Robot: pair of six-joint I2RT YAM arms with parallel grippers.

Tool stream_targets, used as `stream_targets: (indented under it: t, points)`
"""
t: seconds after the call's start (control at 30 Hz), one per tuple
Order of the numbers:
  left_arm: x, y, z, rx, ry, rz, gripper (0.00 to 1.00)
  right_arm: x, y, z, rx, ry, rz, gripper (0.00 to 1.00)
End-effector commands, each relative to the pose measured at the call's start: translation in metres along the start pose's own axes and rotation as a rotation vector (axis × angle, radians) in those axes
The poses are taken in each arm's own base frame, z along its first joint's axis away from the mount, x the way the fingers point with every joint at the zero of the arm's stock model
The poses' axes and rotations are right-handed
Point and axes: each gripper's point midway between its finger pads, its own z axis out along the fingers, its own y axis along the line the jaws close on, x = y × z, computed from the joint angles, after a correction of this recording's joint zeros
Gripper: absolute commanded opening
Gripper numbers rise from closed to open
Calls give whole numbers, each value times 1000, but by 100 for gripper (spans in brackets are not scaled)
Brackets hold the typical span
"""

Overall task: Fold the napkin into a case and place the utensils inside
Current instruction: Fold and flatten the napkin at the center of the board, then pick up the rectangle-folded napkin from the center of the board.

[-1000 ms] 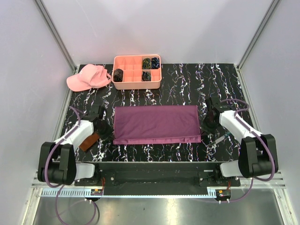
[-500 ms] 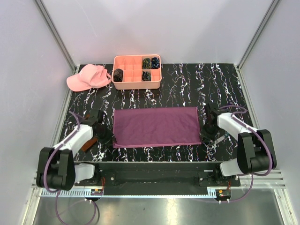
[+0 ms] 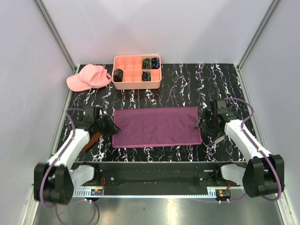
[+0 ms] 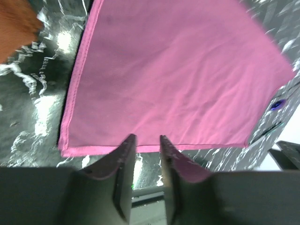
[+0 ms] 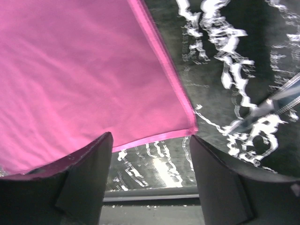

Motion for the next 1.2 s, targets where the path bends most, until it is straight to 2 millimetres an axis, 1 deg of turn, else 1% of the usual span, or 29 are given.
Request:
stream_targets:
  t: [0.0, 0.03, 0.07, 0.13, 0.17, 0.23, 0.27, 0.3, 0.33, 0.37, 0.4, 0.43, 0.47, 0.5, 0.53, 0.57, 0.63, 0.67, 0.7, 0.73, 0.77, 0.83, 0.87, 0.9, 1.0, 1.07, 1.1, 1.13, 1.17]
  points:
    - [4, -12, 17, 72, 81, 20, 23, 2, 20, 6, -96, 49, -23, 69]
    - [6, -9, 20, 63, 88, 17, 21, 3, 21, 9, -97, 53, -14, 66]
    - [8, -6, 24, 58, 96, 15, 21, 9, 15, 14, -86, 70, -7, 65]
    - [16, 8, 32, 28, 111, 2, 21, 10, 13, 22, -80, 57, 18, 61]
    - [22, 18, 36, 7, 121, -4, 20, 16, 5, 28, -61, 63, 32, 60]
    - [25, 29, 40, -27, 118, -6, 20, 15, -1, 38, -37, 36, 63, 59]
    - [27, 33, 40, -34, 117, -4, 20, 20, -9, 43, -8, 42, 75, 58]
    - [28, 32, 39, -34, 112, 8, 20, 20, -17, 49, 29, 32, 89, 58]
    - [24, 32, 38, -45, 87, 19, 22, 23, -23, 53, 58, 33, 106, 58]
    - [16, 22, 35, -32, 55, 34, 23, 29, -27, 57, 70, 50, 120, 59]
    - [13, 14, 33, -21, 38, 57, 24, 35, -26, 62, 64, 85, 134, 59]
    - [5, 9, 32, -28, 8, 69, 26, 39, -28, 64, 75, 101, 143, 59]
    - [-7, -8, 29, -6, -24, 80, 28, 40, -29, 65, 83, 112, 146, 60]
    - [-10, -19, 29, 3, -35, 106, 30, 43, -33, 63, 105, 129, 137, 61]
    - [-20, -29, 30, 8, -73, 128, 34, 42, -31, 60, 98, 128, 132, 62]
    - [-31, -46, 34, 21, -77, 150, 34, 34, -22, 56, 63, 112, 117, 63]
    - [-34, -59, 44, 14, -54, 184, 34, 16, -9, 40, 18, 43, 82, 67]
    - [-39, -64, 56, 6, -30, 182, 34, -3, 5, 30, -24, -16, 59, 70]
    - [-39, -65, 62, 2, -7, 178, 34, -20, 16, 20, -75, -83, 11, 78]
    - [-40, -67, 68, -4, 8, 176, 34, -30, 25, 15, -107, -115, -18, 84]
    - [-42, -68, 78, -13, 30, 176, 33, -47, 39, 6, -145, -164, -42, 91]
    - [-38, -69, 89, -10, 73, 172, 33, -62, 53, 8, -167, -178, -122, 97]
    - [-41, -74, 90, -1, 73, 172, 33, -75, 63, 12, -169, -174, -142, 97]
    - [-40, -79, 90, 14, 86, 172, 33, -80, 67, 16, -166, -170, -171, 97]
    - [-41, -95, 87, 76, 118, 191, 33, -96, 80, 33, -159, -143, -197, 94]
    - [-43, -98, 81, 92, 120, 193, 31, -104, 91, 45, -167, -117, -215, 92]
    - [-50, -96, 78, 95, 106, 185, 30, -108, 94, 50, -175, -112, -231, 91]
    - [-53, -95, 72, 99, 89, 184, 30, -114, 103, 51, -193, -114, -242, 89]
    - [-57, -93, 69, 101, 75, 189, 31, -111, 104, 60, -201, -80, -246, 84]
